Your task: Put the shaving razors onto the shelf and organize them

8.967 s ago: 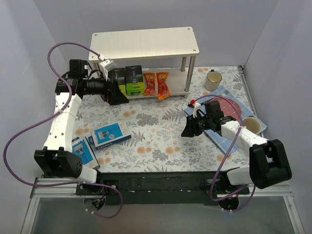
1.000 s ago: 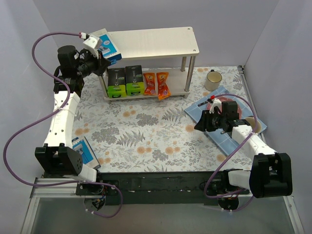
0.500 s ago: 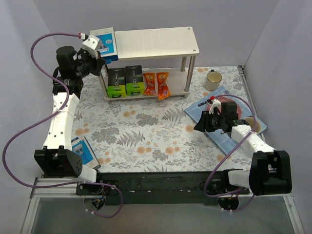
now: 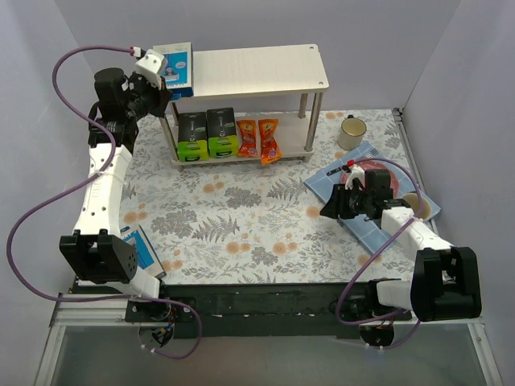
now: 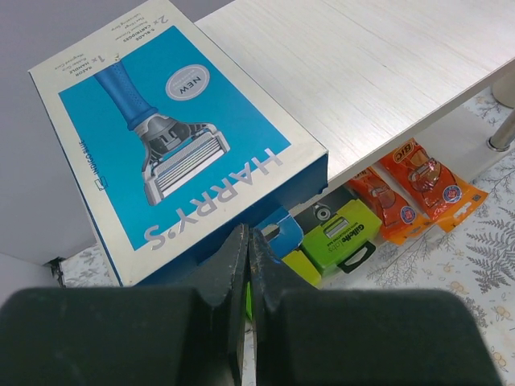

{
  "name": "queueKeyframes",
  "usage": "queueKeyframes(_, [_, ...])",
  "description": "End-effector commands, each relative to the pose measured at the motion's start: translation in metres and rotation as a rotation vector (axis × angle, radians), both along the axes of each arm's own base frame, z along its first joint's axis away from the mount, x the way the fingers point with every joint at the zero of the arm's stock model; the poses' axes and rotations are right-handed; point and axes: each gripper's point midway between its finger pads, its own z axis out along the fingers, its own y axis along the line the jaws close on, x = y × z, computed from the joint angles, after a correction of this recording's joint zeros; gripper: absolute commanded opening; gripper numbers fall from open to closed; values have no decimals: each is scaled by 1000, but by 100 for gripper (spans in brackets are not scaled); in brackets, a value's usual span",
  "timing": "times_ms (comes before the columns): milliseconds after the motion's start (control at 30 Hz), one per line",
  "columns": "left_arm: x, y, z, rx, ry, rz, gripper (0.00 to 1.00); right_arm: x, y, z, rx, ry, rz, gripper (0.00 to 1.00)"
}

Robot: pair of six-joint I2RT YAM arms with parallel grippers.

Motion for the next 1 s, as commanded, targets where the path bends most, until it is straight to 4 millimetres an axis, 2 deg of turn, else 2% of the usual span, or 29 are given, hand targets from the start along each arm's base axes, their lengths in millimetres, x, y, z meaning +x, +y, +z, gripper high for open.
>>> queueKeyframes(0, [4, 1, 18, -1, -34, 2, 0, 3, 0, 4, 16, -31, 3, 47])
queueKeyframes(100, [1, 0, 22, -10, -32, -1, 0, 3, -1, 4, 17, -32, -1, 47])
queueKeyframes(200, [-18, -2, 38, -29, -51, -9, 0, 4, -3, 6, 17, -40, -6, 47])
queueKeyframes(233, [-38, -5, 58, -35, -98, -20, 0, 4, -2, 9, 20, -44, -6, 47])
queueKeyframes(333, [-67, 1, 74, -54, -161, 26, 0, 6, -3, 17, 27, -65, -4, 47])
queueKeyframes(367, [-84, 15, 93, -53, -224, 107, 0, 6, -2, 20, 30, -70, 0, 47])
queueKeyframes(400, [-90, 25, 97, -59, -239, 169, 0, 7, -1, 23, 37, -74, 6, 47])
queueKeyframes(433, [-92, 38, 93, -68, -229, 246, 0, 7, -1, 23, 37, -75, 8, 48])
queueKeyframes(467, [-101, 73, 93, -66, -228, 421, 0, 8, 0, 25, 42, -78, 11, 49])
queueKeyframes(533, [-108, 112, 72, -62, -172, 596, 0, 11, 2, 25, 50, -76, 19, 49])
queueKeyframes(567, [-117, 146, 57, -46, -128, 723, 0, 12, 3, 26, 57, -80, 22, 50])
queueKeyframes(633, [-129, 173, 33, 13, -58, 813, 33, 15, 6, 29, 71, -81, 32, 51])
queueKeyframes(667, [-137, 185, -3, 56, 60, 849, 39, 17, 6, 30, 78, -83, 34, 52])
queueKeyframes(700, [-138, 190, -26, 84, 143, 852, 51, 18, 9, 32, 90, -82, 39, 52])
queueKeyframes(733, [-143, 193, -48, 111, 216, 852, 59, 19, 10, 32, 94, -78, 40, 52])
queueKeyframes(767, [-156, 205, -85, 123, 335, 889, 66, 21, 10, 32, 99, -78, 40, 53])
queueKeyframes(833, [-171, 211, -123, 101, 462, 904, 77, 23, 12, 33, 110, -77, 42, 54])
queueKeyframes(867, [-185, 215, -143, 87, 543, 915, 79, 23, 13, 33, 115, -75, 44, 55])
queueKeyframes(900, [-196, 212, -172, 79, 629, 913, 80, 24, 13, 35, 120, -78, 46, 55])
queueKeyframes(967, [-216, 210, -199, 68, 717, 934, 84, 24, 14, 36, 126, -76, 44, 56])
